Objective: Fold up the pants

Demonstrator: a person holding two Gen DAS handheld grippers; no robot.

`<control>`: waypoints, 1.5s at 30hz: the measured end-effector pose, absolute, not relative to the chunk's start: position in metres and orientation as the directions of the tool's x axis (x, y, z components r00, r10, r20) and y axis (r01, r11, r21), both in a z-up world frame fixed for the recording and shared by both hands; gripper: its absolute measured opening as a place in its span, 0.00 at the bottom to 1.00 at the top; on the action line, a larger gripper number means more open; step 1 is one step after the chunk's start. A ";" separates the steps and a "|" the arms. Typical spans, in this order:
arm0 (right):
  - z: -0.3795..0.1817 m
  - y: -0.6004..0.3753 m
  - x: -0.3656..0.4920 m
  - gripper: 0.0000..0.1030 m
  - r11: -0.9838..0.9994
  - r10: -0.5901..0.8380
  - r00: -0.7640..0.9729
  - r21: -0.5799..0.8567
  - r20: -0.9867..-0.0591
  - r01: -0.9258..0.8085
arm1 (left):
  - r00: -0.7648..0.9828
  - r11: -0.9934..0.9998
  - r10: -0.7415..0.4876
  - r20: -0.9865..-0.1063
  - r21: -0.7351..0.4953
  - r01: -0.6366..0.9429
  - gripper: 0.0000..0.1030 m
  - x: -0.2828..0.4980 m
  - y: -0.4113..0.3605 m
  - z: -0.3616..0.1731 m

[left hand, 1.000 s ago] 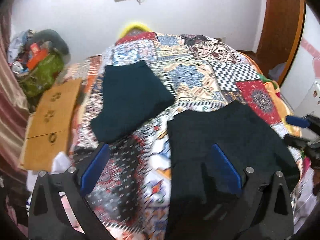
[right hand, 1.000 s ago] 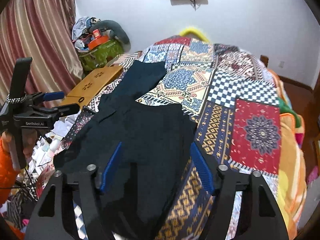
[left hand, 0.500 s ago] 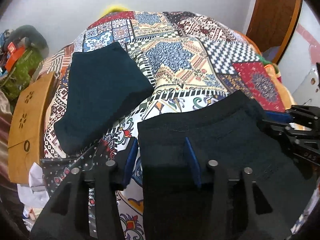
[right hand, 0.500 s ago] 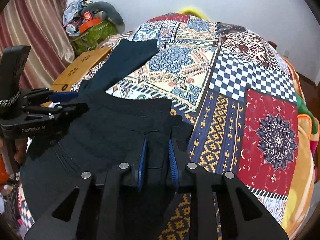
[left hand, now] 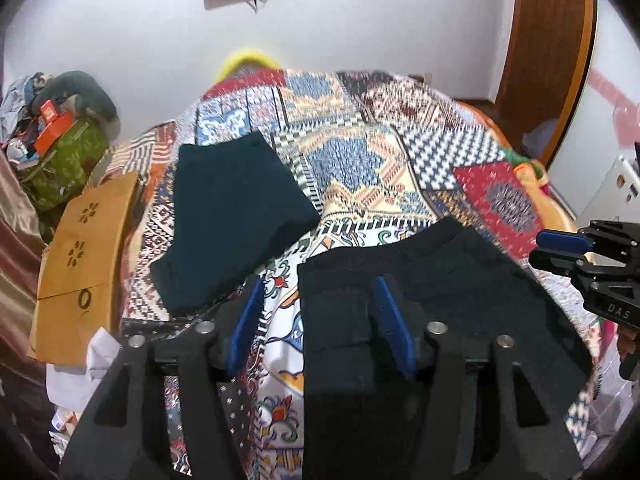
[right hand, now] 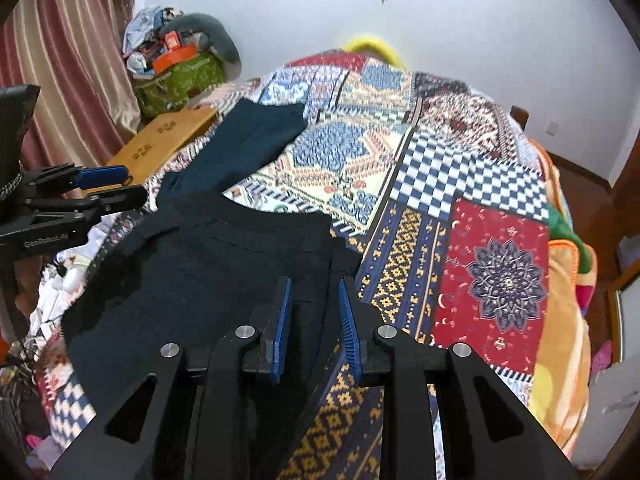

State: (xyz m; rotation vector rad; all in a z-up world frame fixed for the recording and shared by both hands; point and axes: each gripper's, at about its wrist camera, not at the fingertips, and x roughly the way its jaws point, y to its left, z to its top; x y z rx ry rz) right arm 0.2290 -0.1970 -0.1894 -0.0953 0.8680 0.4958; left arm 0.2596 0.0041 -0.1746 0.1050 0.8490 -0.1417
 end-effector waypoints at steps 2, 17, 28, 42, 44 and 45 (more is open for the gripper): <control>-0.180 -0.202 0.220 0.43 0.886 0.387 0.561 0.126 -0.732 -0.447 | 0.665 0.987 -0.095 -0.740 0.015 0.159 0.77 0.251 0.009 -0.167; -0.227 -0.205 0.199 0.71 0.874 0.436 0.428 0.260 -0.791 -0.410 | 0.433 0.978 -0.208 -0.877 -0.185 0.096 0.83 0.242 0.038 -0.239; -0.252 -0.203 0.223 0.71 0.800 0.582 0.302 0.464 -0.755 -0.381 | 0.317 0.923 -0.385 -0.867 -0.360 0.136 0.91 0.272 0.025 -0.263; -0.245 -0.185 0.219 0.32 0.774 0.603 0.302 0.450 -0.739 -0.444 | 0.313 0.929 -0.358 -0.880 -0.301 0.216 0.69 0.272 0.004 -0.249; -0.240 -0.180 0.213 0.26 0.783 0.586 0.319 0.417 -0.745 -0.462 | 0.315 0.932 -0.352 -0.882 -0.297 0.208 0.65 0.268 0.005 -0.247; -0.237 -0.179 0.210 0.25 0.785 0.580 0.325 0.406 -0.747 -0.468 | 0.333 0.935 -0.344 -0.878 -0.288 0.207 0.58 0.262 0.006 -0.243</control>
